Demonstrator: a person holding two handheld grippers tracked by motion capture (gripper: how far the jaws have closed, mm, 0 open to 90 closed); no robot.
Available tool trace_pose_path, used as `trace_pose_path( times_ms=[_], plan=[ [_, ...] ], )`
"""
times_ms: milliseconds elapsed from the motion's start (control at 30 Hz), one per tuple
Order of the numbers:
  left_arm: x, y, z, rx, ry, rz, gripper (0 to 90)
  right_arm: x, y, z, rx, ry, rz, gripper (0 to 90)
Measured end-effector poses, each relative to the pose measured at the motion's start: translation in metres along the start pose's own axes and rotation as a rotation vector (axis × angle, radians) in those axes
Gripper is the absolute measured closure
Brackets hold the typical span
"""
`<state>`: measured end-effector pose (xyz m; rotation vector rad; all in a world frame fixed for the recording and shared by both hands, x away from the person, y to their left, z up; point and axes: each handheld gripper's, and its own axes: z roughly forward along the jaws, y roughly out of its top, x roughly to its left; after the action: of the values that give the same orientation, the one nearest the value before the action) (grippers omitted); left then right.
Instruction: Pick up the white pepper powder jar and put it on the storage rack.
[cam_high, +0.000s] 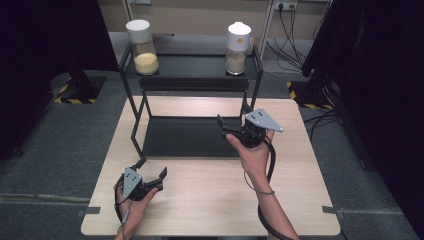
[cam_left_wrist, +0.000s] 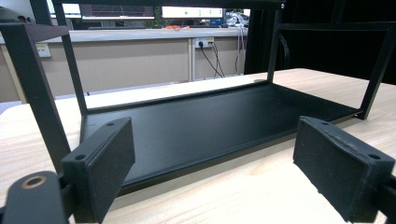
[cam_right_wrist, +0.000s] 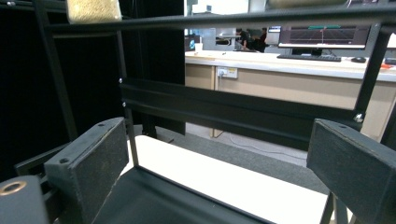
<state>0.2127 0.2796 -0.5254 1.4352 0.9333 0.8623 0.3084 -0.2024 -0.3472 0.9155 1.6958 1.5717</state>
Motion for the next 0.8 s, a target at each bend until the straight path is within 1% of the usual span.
trace_pose_path(
  times_ms=[400, 800],
  plan=[
    [0.000, 0.000, 0.000, -0.002, 0.000, -0.002, 12.0, 0.002, -0.018, -0.004, 0.028, 0.007, 0.011, 5.8],
    [-0.001, -0.001, 0.000, -0.004, 0.002, -0.001, 12.0, 0.003, -0.044, -0.010, 0.079, 0.011, 0.031, 5.8]
  ],
)
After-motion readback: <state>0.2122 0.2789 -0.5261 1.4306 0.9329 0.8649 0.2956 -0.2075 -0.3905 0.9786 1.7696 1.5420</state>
